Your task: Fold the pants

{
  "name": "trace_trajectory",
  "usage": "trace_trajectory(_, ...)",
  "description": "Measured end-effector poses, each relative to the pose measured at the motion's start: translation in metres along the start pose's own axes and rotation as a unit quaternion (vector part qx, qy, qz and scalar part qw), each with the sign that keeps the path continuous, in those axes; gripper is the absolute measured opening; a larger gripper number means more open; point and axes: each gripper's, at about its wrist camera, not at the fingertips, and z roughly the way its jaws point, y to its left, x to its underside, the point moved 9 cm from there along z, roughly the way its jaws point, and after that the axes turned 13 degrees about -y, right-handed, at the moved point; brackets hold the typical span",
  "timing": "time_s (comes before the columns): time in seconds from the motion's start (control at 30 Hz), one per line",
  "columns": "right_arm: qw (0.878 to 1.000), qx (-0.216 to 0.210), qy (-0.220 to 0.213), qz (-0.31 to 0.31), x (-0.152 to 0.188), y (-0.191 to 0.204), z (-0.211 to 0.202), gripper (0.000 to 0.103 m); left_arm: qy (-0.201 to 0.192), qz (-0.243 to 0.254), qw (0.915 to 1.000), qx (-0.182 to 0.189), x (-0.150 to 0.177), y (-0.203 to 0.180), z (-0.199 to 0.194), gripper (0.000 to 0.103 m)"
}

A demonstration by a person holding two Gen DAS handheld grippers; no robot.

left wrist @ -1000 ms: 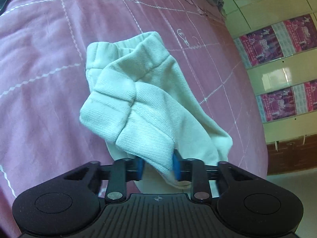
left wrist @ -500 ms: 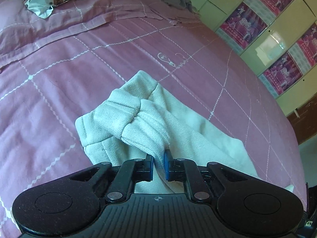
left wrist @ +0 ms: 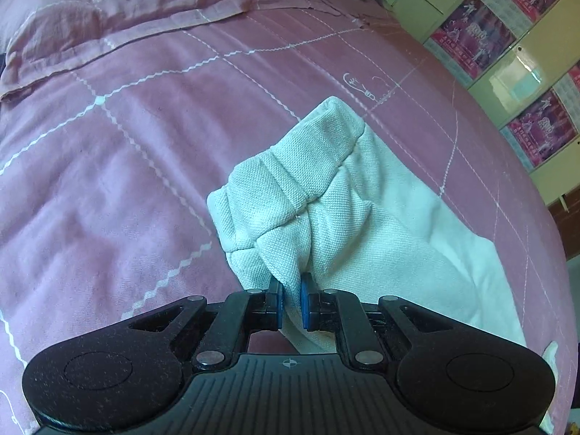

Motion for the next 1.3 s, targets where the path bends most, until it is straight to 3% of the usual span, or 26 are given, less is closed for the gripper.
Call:
trace_trajectory(0.03, 1.0, 0.002, -0.005, -0.016, -0.002, 0.003, 0.0, 0.014, 0.002, -0.007, 1.0, -0.004, -0.002, -0.001, -0.003, 0.011)
trace_trajectory(0.1, 1.0, -0.007, 0.002, -0.022, -0.006, 0.011, -0.006, 0.029, 0.0, -0.016, 0.9998, -0.01, -0.005, -0.005, -0.016, 0.011)
trace_trajectory(0.27, 0.999, -0.019, -0.021, -0.029, -0.022, 0.0, -0.043, 0.047, -0.025, 0.035, 0.9985, 0.034, 0.0, -0.041, -0.066, 0.011)
trace_trajectory(0.37, 0.999, 0.01, -0.037, -0.037, -0.038, -0.023, -0.051, 0.048, -0.002, 0.063, 0.9965, 0.055, 0.018, -0.073, -0.063, 0.011)
trace_trajectory(0.5, 0.998, 0.04, -0.045, -0.012, -0.062, -0.041, -0.045, 0.047, 0.027, 0.086, 0.9947, 0.05, 0.053, -0.101, -0.043, 0.011)
trace_trajectory(0.6, 0.997, 0.061, -0.036, 0.001, -0.072, -0.04, -0.028, 0.047, 0.026, 0.112, 0.9928, 0.036, 0.07, -0.105, -0.036, 0.011)
trace_trajectory(0.77, 0.991, 0.126, -0.006, 0.036, -0.076, -0.053, 0.007, 0.047, 0.026, 0.096, 0.9942, 0.039, 0.079, -0.096, -0.037, 0.011)
trace_trajectory(0.87, 0.988, 0.149, 0.02, 0.025, -0.068, -0.056, 0.018, 0.041, 0.022, 0.099, 0.9939, 0.044, 0.08, -0.095, -0.037, 0.011)
trace_trajectory(0.93, 0.986, 0.163, 0.024, 0.006, -0.065, -0.059, 0.016, 0.018, 0.021, 0.1, 0.9937, 0.048, 0.081, -0.095, -0.036, 0.011)
trace_trajectory(0.97, 0.987, 0.159, 0.024, 0.001, -0.063, -0.061, 0.012, 0.0, 0.02, 0.099, 0.9936, 0.05, 0.08, -0.096, -0.035, 0.011)
trace_trajectory(1.13, 0.987, 0.157, 0.021, -0.024, -0.052, -0.087, -0.028, 0.0, 0.012, 0.112, 0.992, 0.057, 0.081, -0.097, -0.035, 0.011)
trace_trajectory(1.17, 0.989, 0.149, 0.012, -0.017, -0.053, -0.09, -0.036, 0.004, 0.009, 0.115, 0.9915, 0.059, 0.082, -0.097, -0.035, 0.011)
trace_trajectory(1.2, 0.989, 0.148, 0.009, -0.003, -0.055, -0.093, -0.041, 0.02, 0.008, 0.115, 0.9915, 0.06, 0.082, -0.097, -0.036, 0.011)
trace_trajectory(1.27, 0.991, 0.124, 0.016, 0.038, -0.063, -0.091, -0.038, 0.04, 0.008, 0.107, 0.9923, 0.062, 0.082, -0.096, -0.036, 0.011)
trace_trajectory(1.3, 0.992, 0.121, 0.016, 0.043, -0.068, -0.087, -0.034, 0.045, 0.009, 0.099, 0.993, 0.063, 0.082, -0.095, -0.037, 0.011)
